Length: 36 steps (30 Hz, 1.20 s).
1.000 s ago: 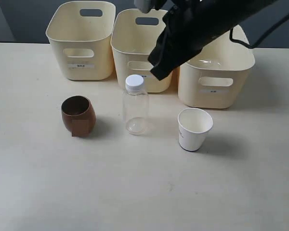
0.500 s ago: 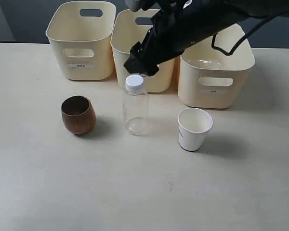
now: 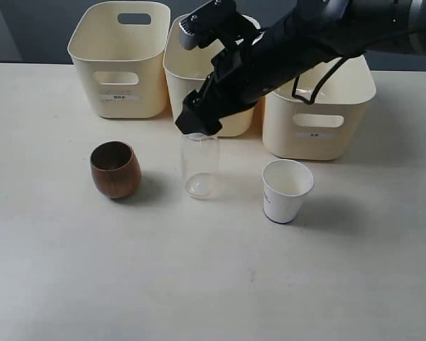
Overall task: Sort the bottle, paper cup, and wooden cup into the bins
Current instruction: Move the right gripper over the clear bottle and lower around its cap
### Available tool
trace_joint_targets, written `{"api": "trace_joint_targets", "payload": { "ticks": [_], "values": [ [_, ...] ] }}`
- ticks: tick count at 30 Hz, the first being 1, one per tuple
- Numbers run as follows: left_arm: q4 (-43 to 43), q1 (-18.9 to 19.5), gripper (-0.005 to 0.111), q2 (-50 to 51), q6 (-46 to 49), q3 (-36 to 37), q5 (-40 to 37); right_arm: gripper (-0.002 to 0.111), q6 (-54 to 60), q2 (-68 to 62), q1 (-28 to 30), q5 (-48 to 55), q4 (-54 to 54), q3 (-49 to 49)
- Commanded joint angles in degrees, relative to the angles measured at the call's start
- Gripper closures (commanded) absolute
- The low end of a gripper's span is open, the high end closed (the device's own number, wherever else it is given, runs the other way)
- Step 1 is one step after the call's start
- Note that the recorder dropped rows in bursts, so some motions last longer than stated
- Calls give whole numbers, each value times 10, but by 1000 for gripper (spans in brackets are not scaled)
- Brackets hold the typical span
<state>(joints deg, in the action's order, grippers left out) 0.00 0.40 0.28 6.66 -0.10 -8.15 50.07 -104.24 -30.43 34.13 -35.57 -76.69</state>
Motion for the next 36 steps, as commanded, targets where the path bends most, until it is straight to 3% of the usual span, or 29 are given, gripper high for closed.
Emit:
{"api": "trace_joint_targets", "payload": {
  "ticks": [1,33,36],
  "values": [
    [0,0,107,-3,-1,1,4,28,30,-4,0,-4,-30,-3],
    [0,0,107,-3,-1,1,4,29,39,-49,0,-36,-42,-3],
    [0,0,107,-3,-1,1,4,35,39,-49,0,-36,-42,-3]
  ]
}}
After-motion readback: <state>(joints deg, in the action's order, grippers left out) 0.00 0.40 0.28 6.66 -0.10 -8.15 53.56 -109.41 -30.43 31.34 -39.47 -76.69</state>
